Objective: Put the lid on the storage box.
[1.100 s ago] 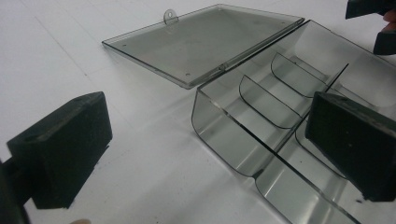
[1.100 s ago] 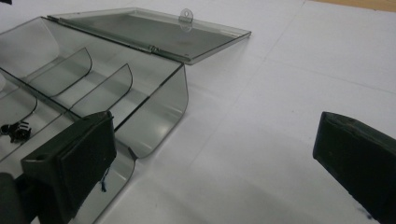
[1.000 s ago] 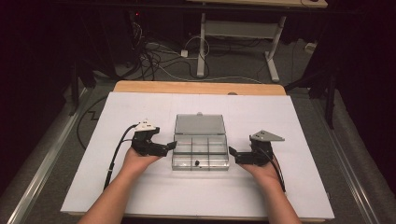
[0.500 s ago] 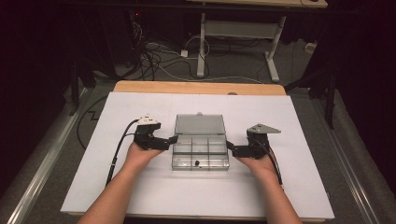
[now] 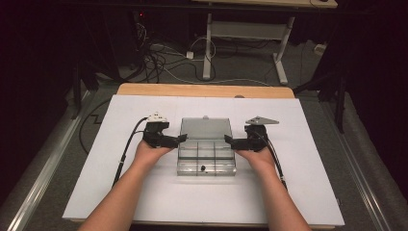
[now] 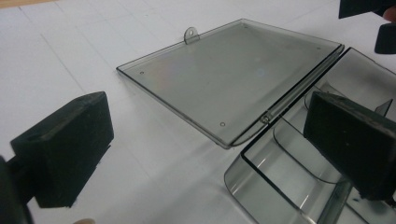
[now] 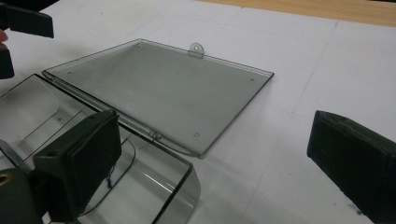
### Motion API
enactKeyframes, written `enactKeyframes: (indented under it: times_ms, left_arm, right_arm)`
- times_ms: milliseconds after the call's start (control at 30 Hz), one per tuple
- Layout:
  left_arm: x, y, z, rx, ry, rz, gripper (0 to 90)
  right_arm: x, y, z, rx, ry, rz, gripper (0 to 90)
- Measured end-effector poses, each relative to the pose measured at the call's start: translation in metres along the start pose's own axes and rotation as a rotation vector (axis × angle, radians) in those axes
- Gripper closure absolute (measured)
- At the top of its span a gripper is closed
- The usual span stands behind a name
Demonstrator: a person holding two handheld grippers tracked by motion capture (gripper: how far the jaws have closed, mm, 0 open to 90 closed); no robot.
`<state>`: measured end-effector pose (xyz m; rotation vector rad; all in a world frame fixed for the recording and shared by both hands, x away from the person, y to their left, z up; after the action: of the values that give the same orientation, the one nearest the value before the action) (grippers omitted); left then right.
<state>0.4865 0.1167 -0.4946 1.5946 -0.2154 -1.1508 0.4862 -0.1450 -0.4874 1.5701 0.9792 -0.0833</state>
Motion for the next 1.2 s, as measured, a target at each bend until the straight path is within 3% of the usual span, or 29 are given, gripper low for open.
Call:
enactKeyframes:
  times_ms: [300,567,1000,1200]
  left_arm:
    - [0.013,0.006,-0.003,-0.015,-0.005,-0.014,1.1]
    - [0.021,0.007,0.003,-0.022,-0.019,-0.004,2.6]
    - [0.027,0.008,0.007,-0.023,-0.021,0.003,4.5]
    - [0.029,0.006,0.006,-0.028,-0.020,-0.008,5.1]
  right_arm:
    - [0.016,0.011,0.000,0.027,0.013,-0.021,9.0]
    - [0.030,0.010,0.003,0.077,0.029,-0.054,15.7]
    - [0.045,0.006,-0.001,0.102,0.067,-0.091,15.8]
    - [0.050,0.001,0.002,0.149,0.093,-0.110,15.9]
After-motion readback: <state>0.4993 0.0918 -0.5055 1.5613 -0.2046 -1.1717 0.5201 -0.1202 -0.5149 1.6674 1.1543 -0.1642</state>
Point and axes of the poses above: each handheld gripper's, and its own axes: x roughly forward along the jaws, y roughly out of its top, z roughly to its right, the point moved 7 cm from there along x, roughly forward along the jaws, and after that the axes turned 10 degrees about x, right-handed, at the moved point
